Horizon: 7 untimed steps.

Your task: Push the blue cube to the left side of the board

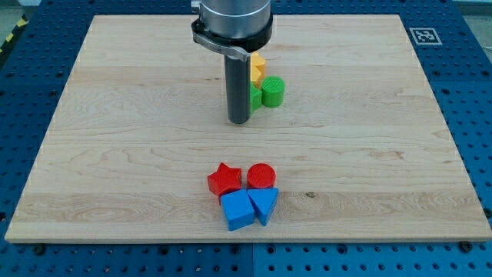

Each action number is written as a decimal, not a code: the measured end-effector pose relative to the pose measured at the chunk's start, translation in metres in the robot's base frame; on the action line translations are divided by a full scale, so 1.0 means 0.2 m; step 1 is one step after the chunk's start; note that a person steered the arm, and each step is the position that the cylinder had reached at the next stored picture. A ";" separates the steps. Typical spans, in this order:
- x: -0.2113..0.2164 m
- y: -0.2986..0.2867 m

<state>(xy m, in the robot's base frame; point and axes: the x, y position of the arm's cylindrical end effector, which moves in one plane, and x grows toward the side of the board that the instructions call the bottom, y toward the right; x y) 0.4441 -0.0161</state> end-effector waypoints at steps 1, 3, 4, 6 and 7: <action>0.05 0.00; 0.23 0.25; 0.27 0.50; 0.75 0.57; 0.87 0.45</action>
<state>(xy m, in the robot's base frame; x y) 0.6181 0.0737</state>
